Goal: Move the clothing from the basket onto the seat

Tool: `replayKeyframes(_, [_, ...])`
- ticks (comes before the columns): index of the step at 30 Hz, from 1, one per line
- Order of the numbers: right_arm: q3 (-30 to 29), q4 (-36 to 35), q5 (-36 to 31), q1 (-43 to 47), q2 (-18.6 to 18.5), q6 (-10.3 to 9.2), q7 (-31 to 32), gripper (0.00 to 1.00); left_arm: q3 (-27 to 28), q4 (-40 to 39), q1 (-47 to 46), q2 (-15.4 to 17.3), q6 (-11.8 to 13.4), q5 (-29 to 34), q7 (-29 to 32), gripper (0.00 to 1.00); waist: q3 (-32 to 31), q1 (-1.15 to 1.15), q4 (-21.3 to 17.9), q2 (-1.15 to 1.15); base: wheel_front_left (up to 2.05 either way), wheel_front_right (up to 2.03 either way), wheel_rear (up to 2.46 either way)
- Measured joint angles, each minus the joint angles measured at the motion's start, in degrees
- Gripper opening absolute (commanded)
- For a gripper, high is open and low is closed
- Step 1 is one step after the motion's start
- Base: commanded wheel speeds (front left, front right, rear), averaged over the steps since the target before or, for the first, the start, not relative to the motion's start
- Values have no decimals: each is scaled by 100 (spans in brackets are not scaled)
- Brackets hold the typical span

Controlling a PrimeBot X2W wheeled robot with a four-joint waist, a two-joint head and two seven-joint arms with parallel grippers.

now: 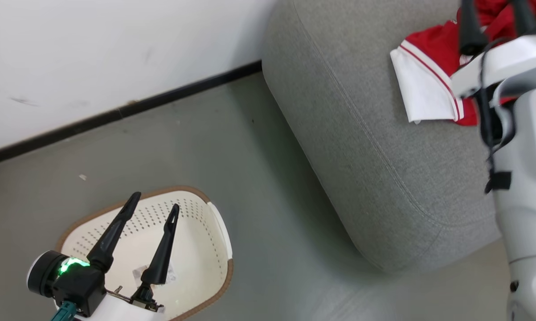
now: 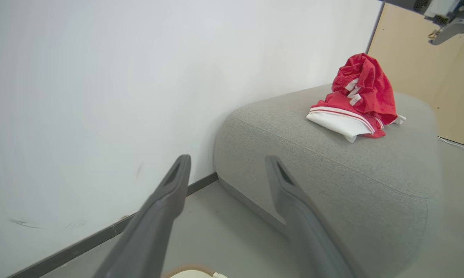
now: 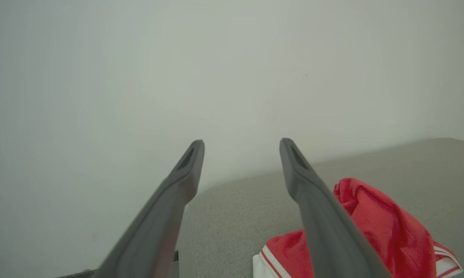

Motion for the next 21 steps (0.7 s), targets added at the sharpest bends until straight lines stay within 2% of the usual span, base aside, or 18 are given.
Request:
replayKeyframes(6, [771,-432,403,477,-19,0,0,100,257,103,3,-229,23,52,0,100,-357,0,141,0,0,0,0])
replayKeyframes(15, [1795,-1125,332,1389,-49,0,0,100,739,278,122,-470,269,56,0,100,-824,0,408,0,0,0,0])
replayKeyframes(21, [1951,-1345,482,2057,-53,0,0,100,954,401,260,-522,372,58,0,100,-1086,0,626,0,0,0,0])
